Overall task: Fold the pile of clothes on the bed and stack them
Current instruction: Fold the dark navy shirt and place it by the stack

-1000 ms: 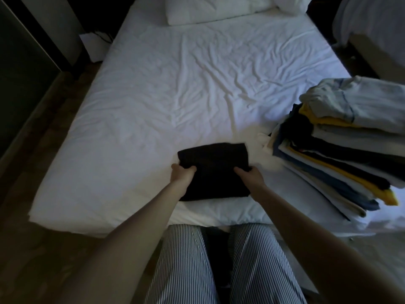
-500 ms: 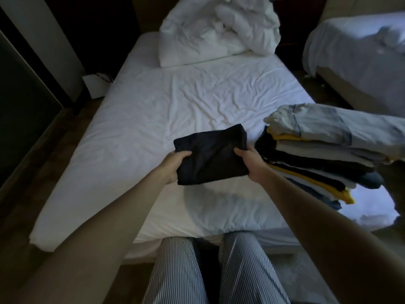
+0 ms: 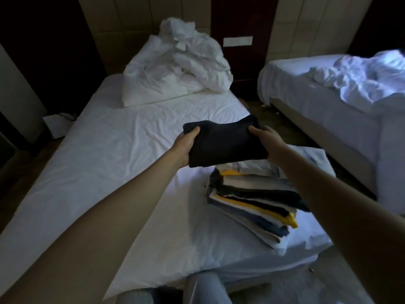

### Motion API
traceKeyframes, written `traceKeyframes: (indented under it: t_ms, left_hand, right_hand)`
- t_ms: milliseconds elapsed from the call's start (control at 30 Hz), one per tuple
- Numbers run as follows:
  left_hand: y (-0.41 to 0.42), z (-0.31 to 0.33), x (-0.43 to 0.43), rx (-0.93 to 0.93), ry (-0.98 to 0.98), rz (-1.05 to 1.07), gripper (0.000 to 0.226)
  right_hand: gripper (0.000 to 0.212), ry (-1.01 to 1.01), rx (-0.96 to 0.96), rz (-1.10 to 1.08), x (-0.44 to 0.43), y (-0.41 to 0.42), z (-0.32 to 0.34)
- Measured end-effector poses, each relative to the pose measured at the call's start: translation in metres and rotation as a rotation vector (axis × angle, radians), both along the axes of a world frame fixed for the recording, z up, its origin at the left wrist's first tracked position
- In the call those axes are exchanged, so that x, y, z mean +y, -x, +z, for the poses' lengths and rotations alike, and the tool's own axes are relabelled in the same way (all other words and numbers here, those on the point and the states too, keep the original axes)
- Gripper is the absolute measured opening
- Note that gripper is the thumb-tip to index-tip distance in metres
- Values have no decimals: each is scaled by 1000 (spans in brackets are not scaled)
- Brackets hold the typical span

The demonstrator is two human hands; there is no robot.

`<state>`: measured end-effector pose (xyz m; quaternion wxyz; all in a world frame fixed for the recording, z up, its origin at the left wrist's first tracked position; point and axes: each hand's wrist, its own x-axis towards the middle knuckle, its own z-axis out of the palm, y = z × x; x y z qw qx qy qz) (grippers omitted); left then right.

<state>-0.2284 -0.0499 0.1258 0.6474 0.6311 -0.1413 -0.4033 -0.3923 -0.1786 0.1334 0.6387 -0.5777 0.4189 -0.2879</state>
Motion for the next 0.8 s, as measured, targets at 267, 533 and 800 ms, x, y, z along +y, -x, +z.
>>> traceKeyframes:
  t_ms: [267, 533, 800]
  left_hand:
    - [66, -37, -101, -290, -208, -266, 47]
    - [79, -76, -119, -676, -371, -259, 41]
    - [94, -83, -103, -924, -630, -203, 59]
  right_hand:
    - [31, 216, 568, -152, -66, 86, -28]
    - [38, 254, 415, -183, -52, 92, -76]
    - [52, 454, 778, -256, -31, 79, -81]
